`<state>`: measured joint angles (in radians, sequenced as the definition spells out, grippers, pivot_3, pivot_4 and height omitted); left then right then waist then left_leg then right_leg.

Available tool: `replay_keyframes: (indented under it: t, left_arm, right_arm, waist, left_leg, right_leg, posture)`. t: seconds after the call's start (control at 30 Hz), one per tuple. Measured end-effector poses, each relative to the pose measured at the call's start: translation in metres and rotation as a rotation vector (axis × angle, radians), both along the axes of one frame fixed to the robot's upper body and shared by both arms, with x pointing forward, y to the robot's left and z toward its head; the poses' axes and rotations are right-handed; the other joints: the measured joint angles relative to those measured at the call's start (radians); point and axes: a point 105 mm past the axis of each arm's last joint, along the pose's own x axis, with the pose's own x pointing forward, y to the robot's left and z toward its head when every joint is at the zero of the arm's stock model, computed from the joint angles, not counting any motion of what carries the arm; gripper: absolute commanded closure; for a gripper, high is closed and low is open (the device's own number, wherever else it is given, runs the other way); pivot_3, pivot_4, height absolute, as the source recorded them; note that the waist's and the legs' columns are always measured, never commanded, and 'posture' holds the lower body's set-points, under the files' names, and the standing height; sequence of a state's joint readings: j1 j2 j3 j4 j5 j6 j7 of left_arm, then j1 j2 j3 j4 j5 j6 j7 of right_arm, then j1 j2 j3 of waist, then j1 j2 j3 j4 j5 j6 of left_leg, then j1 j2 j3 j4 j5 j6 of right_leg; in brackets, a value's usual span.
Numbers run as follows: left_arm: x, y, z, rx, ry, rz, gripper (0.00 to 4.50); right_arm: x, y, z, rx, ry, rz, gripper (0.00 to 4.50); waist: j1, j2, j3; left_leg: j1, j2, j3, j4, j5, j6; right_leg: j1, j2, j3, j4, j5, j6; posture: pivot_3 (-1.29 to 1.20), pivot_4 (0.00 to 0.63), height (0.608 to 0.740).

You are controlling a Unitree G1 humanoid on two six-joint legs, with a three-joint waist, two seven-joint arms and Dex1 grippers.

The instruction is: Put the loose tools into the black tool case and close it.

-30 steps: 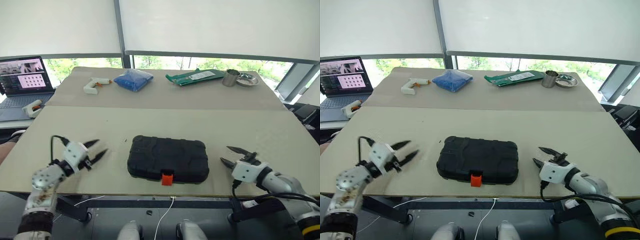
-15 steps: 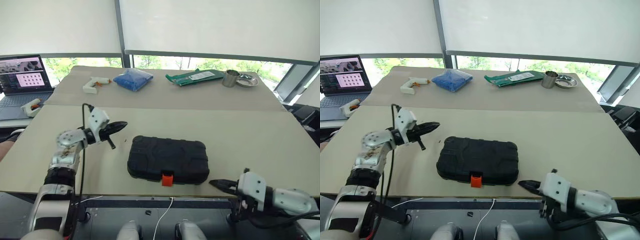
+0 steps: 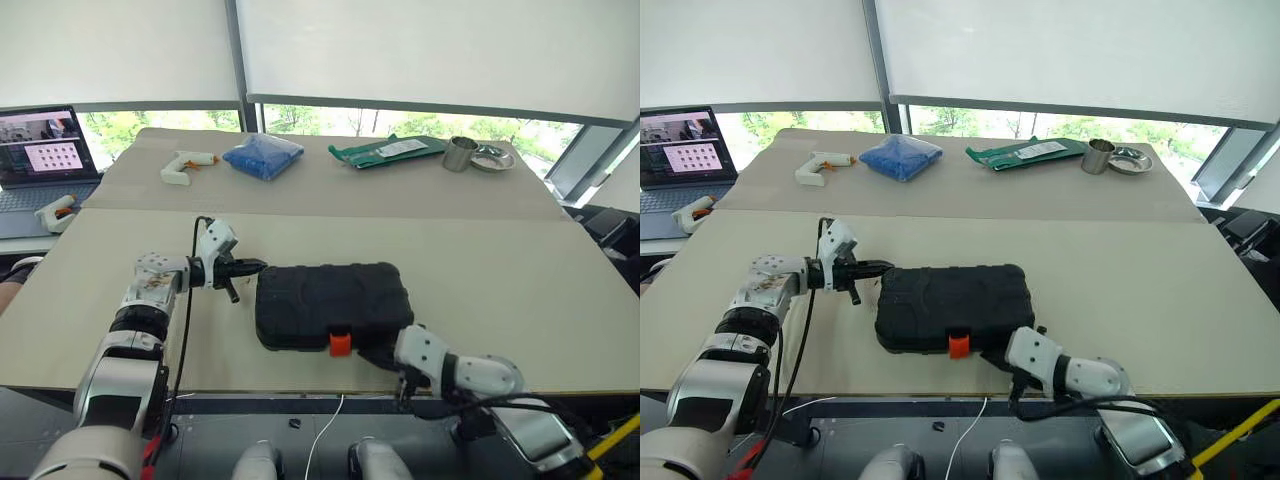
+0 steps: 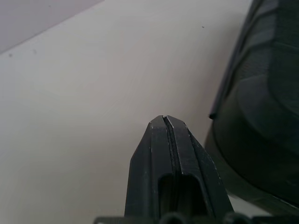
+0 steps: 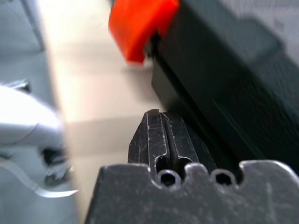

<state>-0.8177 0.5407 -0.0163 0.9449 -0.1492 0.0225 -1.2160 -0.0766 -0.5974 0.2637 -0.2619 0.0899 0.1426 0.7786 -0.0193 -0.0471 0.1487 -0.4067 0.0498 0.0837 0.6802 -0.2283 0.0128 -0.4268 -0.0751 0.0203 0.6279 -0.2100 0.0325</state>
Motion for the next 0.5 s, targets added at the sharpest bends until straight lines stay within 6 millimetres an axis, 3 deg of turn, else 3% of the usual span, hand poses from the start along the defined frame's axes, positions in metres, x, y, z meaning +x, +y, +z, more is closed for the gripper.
replay_keyframes:
  t: [0.13,0.27,0.4,0.5]
  left_arm:
    - [-0.012,0.012,-0.017,-0.021,0.068,0.044,4.5]
    - [-0.018,0.016,-0.019,-0.059,0.078,0.077,4.5]
    - [-0.02,0.016,-0.009,-0.126,0.055,0.108,4.5]
    - [-0.023,0.022,0.01,-0.14,-0.021,0.102,4.5]
  right_arm:
    - [0.033,-0.004,0.005,0.0,-0.049,-0.068,4.47]
    - [0.063,-0.01,0.011,-0.007,-0.099,-0.118,4.47]
    - [0.08,-0.012,0.017,-0.007,-0.135,-0.137,4.47]
    - [0.083,-0.015,0.02,-0.013,-0.146,-0.128,4.47]
  waist:
    - [0.0,0.0,0.0]
    - [0.004,0.0,0.0]
    - [0.005,0.0,0.001]
    - [0.005,0.0,0.001]
  left_leg:
    - [0.0,0.0,0.0,0.0,0.001,0.0]
    - [0.0,0.0,0.0,0.0,0.001,0.0]
    - [-0.001,0.0,-0.001,-0.001,0.001,0.0]
    - [-0.002,0.0,-0.001,-0.001,0.0,0.0]
  right_leg:
    - [0.0,0.0,0.0,0.001,0.001,-0.002]
    - [0.0,0.0,0.0,0.001,0.003,-0.005]
    - [-0.001,0.0,-0.001,0.0,0.003,-0.005]
    - [-0.001,0.0,-0.001,0.0,0.003,-0.005]
  posture:
    - [0.0,0.15,0.74]
    - [0.0,0.15,0.74]
    - [0.0,0.15,0.74]
    - [0.0,0.15,0.74]
